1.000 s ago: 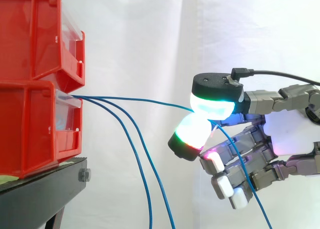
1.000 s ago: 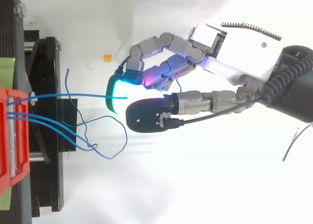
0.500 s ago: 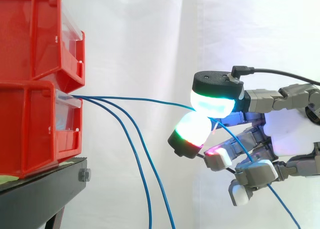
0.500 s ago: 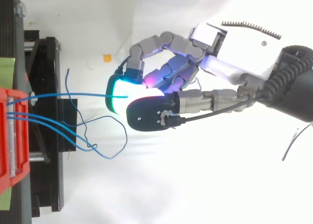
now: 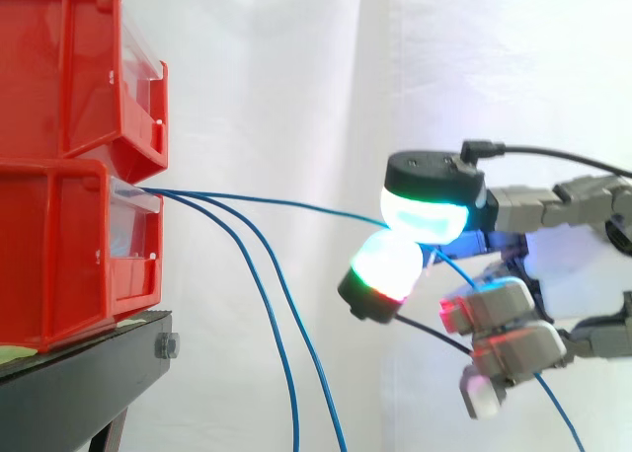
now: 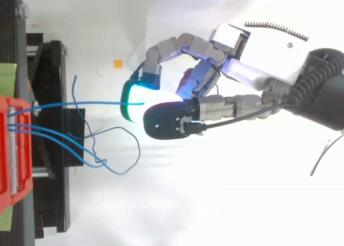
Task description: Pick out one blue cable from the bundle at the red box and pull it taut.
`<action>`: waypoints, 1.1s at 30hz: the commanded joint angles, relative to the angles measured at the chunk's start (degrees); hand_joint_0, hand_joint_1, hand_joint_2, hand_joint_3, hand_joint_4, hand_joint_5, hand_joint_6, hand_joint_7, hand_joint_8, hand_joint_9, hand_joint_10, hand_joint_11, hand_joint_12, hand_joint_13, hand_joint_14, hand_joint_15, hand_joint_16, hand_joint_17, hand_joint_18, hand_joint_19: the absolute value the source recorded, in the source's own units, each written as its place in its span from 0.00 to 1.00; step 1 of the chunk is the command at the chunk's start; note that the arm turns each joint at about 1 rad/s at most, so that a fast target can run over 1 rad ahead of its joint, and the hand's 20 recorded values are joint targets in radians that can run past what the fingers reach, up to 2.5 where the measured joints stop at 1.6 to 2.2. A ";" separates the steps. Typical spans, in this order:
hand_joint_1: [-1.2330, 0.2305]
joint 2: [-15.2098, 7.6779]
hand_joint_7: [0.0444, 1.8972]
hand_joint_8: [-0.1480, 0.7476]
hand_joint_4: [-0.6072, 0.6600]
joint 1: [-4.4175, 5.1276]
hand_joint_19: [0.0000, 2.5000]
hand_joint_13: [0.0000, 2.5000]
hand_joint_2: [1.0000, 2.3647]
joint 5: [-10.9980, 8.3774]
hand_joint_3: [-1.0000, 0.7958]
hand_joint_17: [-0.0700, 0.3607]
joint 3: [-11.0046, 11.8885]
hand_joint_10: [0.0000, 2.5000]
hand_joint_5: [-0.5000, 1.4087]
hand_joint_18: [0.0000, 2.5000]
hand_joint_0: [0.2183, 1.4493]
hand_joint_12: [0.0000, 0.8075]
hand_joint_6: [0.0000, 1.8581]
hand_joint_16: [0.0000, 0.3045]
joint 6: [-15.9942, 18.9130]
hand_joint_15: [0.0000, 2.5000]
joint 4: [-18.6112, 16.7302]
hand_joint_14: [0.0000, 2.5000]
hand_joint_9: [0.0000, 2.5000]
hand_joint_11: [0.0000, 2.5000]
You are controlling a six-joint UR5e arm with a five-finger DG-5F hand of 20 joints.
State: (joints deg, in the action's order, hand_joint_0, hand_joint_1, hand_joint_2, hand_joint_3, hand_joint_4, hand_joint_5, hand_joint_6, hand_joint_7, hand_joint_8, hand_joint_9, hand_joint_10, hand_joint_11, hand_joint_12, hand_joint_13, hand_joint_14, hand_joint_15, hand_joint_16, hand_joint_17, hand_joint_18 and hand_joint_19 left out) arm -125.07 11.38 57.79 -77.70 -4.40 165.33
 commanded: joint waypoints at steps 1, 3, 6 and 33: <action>0.34 0.00 0.53 0.39 0.35 -0.04 0.37 0.57 0.01 0.48 0.42 0.37 -2.28 0.00 0.16 0.31 0.41 0.31 0.50 0.13 -0.17 0.61 -4.49 0.00 0.53 0.70; 0.34 0.09 0.52 0.39 0.35 -0.04 0.37 0.58 0.01 0.39 0.42 0.37 -2.28 0.00 0.16 0.31 0.41 0.31 0.50 0.13 -0.26 0.62 -5.54 0.00 0.54 0.71; 0.33 0.00 0.53 0.40 0.35 -0.04 0.37 0.58 0.01 0.48 0.42 0.37 -2.28 0.03 0.16 0.32 0.41 0.31 0.50 0.13 -0.08 0.64 -4.93 0.00 0.53 0.73; 0.33 0.00 0.52 0.40 0.35 0.04 0.49 0.46 0.01 0.22 0.42 0.35 -2.37 0.63 0.16 0.38 0.42 0.33 0.50 0.12 -1.05 0.44 -4.84 0.74 0.45 0.54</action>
State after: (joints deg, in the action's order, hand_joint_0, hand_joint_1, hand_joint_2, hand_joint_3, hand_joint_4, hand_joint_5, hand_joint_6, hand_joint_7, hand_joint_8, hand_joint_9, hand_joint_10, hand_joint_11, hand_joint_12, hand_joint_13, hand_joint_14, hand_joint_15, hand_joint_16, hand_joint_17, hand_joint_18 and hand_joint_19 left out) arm -125.07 11.40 58.06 -80.05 -5.00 160.49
